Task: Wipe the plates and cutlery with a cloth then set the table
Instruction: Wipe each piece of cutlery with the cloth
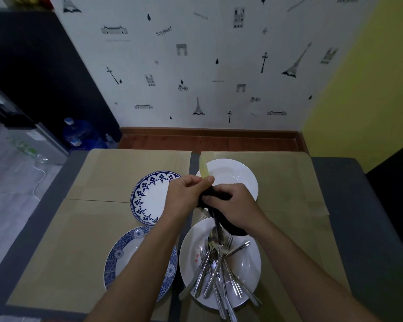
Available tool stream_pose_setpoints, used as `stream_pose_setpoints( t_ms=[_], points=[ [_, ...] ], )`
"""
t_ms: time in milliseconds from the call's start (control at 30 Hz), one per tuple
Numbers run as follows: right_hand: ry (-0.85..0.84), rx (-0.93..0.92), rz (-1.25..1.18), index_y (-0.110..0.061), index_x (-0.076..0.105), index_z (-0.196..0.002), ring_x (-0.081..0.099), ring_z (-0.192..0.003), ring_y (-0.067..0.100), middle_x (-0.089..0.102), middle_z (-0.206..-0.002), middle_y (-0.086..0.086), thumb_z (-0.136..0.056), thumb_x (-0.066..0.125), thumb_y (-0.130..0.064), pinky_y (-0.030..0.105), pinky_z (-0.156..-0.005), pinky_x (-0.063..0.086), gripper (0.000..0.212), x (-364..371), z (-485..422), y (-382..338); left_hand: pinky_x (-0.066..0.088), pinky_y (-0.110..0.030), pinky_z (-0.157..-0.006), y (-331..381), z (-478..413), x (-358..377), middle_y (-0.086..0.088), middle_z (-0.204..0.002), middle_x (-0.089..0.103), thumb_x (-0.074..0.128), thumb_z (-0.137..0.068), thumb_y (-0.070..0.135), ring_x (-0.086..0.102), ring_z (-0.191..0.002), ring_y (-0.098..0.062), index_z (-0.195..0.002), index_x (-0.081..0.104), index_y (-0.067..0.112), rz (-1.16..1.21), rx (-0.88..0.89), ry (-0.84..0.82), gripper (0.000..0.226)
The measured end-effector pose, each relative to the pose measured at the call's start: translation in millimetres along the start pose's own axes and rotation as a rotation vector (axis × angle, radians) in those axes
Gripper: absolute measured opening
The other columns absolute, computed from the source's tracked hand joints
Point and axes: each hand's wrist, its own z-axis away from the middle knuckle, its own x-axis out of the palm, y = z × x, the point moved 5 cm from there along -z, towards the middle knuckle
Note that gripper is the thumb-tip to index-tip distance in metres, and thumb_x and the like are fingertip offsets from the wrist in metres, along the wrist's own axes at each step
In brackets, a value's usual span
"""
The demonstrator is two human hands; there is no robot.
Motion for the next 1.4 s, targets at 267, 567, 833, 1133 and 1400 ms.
stream_pose_setpoints(
  t_ms=[267, 567, 833, 1133, 1400],
  points=[
    [-0.042, 0.081, -0.133, -0.018, 0.081, -0.103, 0.071, -0.078, 0.029, 0.078, -0.093, 0.016, -0.097, 0.072, -0.018, 0.059, -0.084, 0.058, 0.011, -1.0, 1.3, -2.5, 0.055, -0.03, -0.073, 5.5, 0.3, -2.4, -0.014, -0.085, 0.077, 0.071, -0.091, 0.015, 0.069, -0.077, -0.016, -0.085, 0.079, 0.006, 0.004, 0.026, -0.018, 0.013],
    [-0.217, 0.213, -0.016, -0.01, 0.081, -0.099, 0.062, -0.067, 0.022, 0.074, -0.079, 0.013, -0.094, 0.076, -0.017, 0.032, -0.066, 0.05, 0.01, -6.2, 16.0, 3.8, 0.045, -0.012, -0.052, 19.8, -6.3, -19.4, 0.01, -0.059, 0.069, 0.072, -0.09, 0.014, 0.057, -0.052, 0.003, -0.075, 0.075, 0.014, -0.007, 0.123, 0.275, 0.016],
    [-0.245, 0.218, 0.369, -0.02, 0.081, -0.093, 0.065, -0.06, 0.006, 0.074, -0.072, -0.004, -0.082, 0.084, -0.026, 0.028, -0.066, 0.052, 0.013, -17.5, 9.4, 3.9, 0.052, -0.029, -0.064, 19.1, -8.3, -25.5, -0.006, -0.07, 0.073, 0.073, -0.088, 0.021, 0.059, -0.062, -0.01, -0.066, 0.073, 0.025, -0.079, 0.153, 0.407, 0.023],
    [-0.065, 0.02, 0.544, -0.024, 0.078, -0.089, 0.069, -0.07, 0.02, 0.074, -0.075, -0.001, -0.095, 0.066, -0.033, 0.037, -0.068, 0.055, 0.016, -10.2, 0.5, -13.0, 0.045, -0.03, -0.065, 11.9, -5.8, -4.3, -0.019, -0.073, 0.067, 0.066, -0.077, 0.03, 0.052, -0.06, -0.014, -0.07, 0.073, 0.012, -0.159, 0.118, 0.226, 0.02],
    [-0.131, 0.05, 0.318, -0.022, 0.078, -0.09, 0.069, -0.064, 0.013, 0.076, -0.073, -0.004, -0.1, 0.065, -0.03, 0.035, -0.071, 0.055, 0.018, -9.6, 1.5, -13.7, 0.055, -0.042, -0.085, 14.0, -12.3, -3.5, 0.002, -0.084, 0.073, 0.07, -0.092, 0.03, 0.064, -0.083, -0.014, -0.097, 0.078, 0.015, -0.021, 0.041, 0.024, 0.019]
  ],
)
